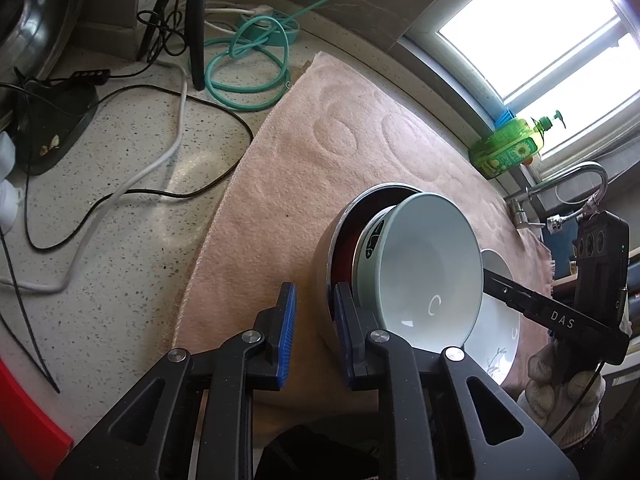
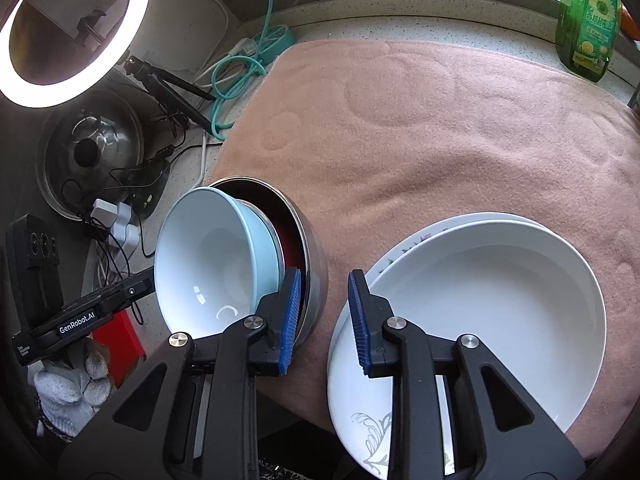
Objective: Organize plates and bowls
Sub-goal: 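Close the left gripper on the rim of the nested bowl stack and lift, then carry the bowl stack over the white plate stack and lower it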
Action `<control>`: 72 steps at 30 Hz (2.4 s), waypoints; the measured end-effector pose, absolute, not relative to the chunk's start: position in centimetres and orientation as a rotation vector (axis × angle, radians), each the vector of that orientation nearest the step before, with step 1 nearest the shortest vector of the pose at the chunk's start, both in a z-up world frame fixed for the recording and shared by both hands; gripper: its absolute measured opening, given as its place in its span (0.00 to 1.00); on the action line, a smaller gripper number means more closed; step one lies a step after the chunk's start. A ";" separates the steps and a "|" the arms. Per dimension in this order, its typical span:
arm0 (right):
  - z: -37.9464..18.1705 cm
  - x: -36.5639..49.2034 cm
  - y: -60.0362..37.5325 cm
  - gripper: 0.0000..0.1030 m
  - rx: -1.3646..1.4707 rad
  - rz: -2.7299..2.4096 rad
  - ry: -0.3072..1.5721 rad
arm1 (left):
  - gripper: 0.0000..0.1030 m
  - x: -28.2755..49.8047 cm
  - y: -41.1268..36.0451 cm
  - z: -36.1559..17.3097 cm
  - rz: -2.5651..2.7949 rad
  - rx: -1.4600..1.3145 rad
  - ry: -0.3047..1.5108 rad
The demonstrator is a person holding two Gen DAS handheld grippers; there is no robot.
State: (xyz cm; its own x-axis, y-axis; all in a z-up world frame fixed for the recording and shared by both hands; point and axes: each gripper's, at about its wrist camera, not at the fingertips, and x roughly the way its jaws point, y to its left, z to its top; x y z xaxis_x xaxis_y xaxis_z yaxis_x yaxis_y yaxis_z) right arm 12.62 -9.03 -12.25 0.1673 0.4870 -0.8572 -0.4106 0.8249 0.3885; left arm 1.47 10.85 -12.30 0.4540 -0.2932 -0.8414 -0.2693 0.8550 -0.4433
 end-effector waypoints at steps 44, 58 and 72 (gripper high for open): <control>-9.2 12.1 -9.5 0.09 0.048 0.665 1.201 | 0.09 2.7 8.8 -9.9 -0.027 -0.500 1.107; -6.2 11.7 -14.5 0.09 0.101 0.615 1.155 | 0.09 4.0 5.2 -7.0 -0.105 -0.456 1.066; -5.7 11.0 -21.8 0.09 0.156 0.517 1.148 | 0.09 5.6 -1.1 -6.7 -0.211 -0.403 1.087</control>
